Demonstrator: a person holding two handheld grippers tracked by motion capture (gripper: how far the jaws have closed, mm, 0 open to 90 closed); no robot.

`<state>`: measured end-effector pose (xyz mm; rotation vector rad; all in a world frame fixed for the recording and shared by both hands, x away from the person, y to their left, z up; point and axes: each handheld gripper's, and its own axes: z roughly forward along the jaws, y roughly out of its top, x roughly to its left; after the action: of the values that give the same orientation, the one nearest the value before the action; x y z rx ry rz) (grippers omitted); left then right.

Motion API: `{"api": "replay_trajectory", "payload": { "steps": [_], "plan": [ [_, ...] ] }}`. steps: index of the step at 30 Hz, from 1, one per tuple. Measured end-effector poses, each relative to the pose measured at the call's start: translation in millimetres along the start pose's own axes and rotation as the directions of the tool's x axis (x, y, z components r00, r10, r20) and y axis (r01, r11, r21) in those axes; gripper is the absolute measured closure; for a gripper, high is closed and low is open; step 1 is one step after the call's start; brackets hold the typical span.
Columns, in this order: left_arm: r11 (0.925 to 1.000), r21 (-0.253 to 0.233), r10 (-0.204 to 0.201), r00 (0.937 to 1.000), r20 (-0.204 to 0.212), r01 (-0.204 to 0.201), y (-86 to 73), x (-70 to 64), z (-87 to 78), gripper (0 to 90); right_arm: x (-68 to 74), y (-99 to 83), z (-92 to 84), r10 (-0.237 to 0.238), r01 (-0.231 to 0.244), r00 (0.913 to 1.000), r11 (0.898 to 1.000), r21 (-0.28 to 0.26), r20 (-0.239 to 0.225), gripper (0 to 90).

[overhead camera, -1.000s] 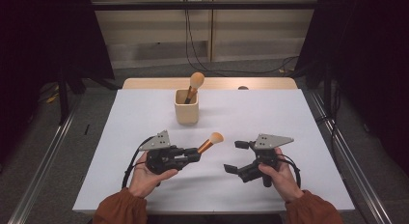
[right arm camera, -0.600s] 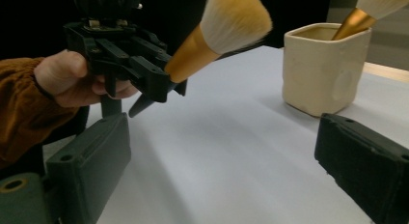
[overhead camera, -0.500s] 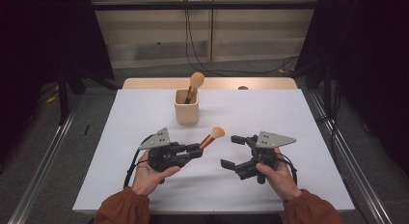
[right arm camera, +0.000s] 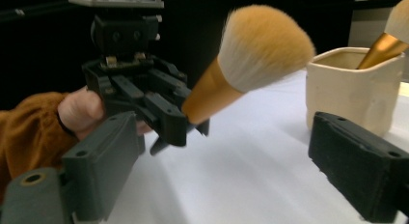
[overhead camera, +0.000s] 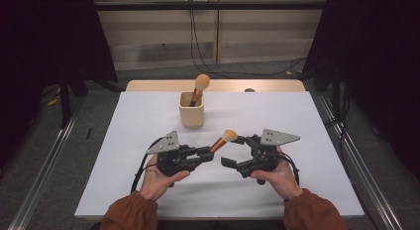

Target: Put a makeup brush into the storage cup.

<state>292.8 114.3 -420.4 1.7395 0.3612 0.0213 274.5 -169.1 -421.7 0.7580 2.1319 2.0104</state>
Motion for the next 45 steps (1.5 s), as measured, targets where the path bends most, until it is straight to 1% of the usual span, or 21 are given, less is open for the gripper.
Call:
{"api": "replay_trajectory", "payload": {
  "steps": [2,7,9,13,15,18,23,24,29,37,44,45],
  "plan": [
    [1.0,0.0,0.001,1.0,0.004,-0.001,0.2,-0.8,1.2,74.4,-0.3,1.5,2.0,0.01,-0.01,0.9999,1.0,-0.006,-0.004,15.0],
    [1.0,-0.001,0.007,1.0,0.006,-0.007,-0.3,-1.4,2.3,74.4,-2.9,2.4,4.5,0.041,-0.041,0.999,0.999,-0.028,-0.018,26.6],
    [1.0,-0.003,0.009,0.9999,0.005,-0.009,-0.4,-1.7,3.0,74.4,-3.4,2.8,5.3,0.049,-0.05,0.9985,0.998,-0.031,-0.022,28.9],
    [0.9999,0.003,0.016,0.9998,0.008,-0.016,-1.2,-2.2,4.8,74.4,-5.1,2.4,7.0,0.07,-0.071,0.997,0.997,-0.034,-0.034,39.8],
    [0.9999,-0.002,0.012,0.9999,0.01,-0.012,-1.2,-1.9,5.5,74.4,-5.6,2.1,7.4,0.082,-0.083,0.9957,0.996,-0.034,-0.043,44.8],
    [0.9998,-0.001,0.019,0.9997,0.014,-0.019,-1.5,-2.6,7.0,74.4,-5.9,1.3,8.6,0.094,-0.096,0.9944,0.995,-0.034,-0.049,48.9],
    [0.9998,-0.001,0.02,0.9997,0.016,-0.02,-2.3,-2.5,7.8,74.4,-7.3,-0.1,9.4,0.117,-0.119,0.9906,0.992,-0.037,-0.071,59.6],
    [0.9998,0.002,0.022,0.9997,0.014,-0.022,-2.6,-2.3,7.8,74.4,-7.4,0.1,9.7,0.121,-0.125,0.9895,0.991,-0.043,-0.08,64.1],
    [0.9996,0.005,0.026,0.9995,0.02,-0.026,-4.7,-2.1,8.8,74.2,-8.2,-0.1,10.4,0.143,-0.149,0.9845,0.988,-0.05,-0.102,68.9],
    [0.9994,0.002,0.036,0.9992,0.02,-0.036,-5.2,-1.7,9.7,73.0,-8.6,-0.5,10.2,0.163,-0.171,0.978,0.984,-0.056,-0.13,72.4],
    [0.9997,0.004,0.024,0.9996,0.016,-0.024,-6.0,-1.3,10.5,71.7,-8.7,-0.4,9.9,0.163,-0.171,0.9775,0.984,-0.052,-0.134,73.0],
    [0.9998,0.007,0.018,0.9997,0.017,-0.018,-6.2,-1.1,10.7,71.2,-8.7,-0.2,9.6,0.157,-0.164,0.9792,0.985,-0.051,-0.129,73.1]
  ]
}}
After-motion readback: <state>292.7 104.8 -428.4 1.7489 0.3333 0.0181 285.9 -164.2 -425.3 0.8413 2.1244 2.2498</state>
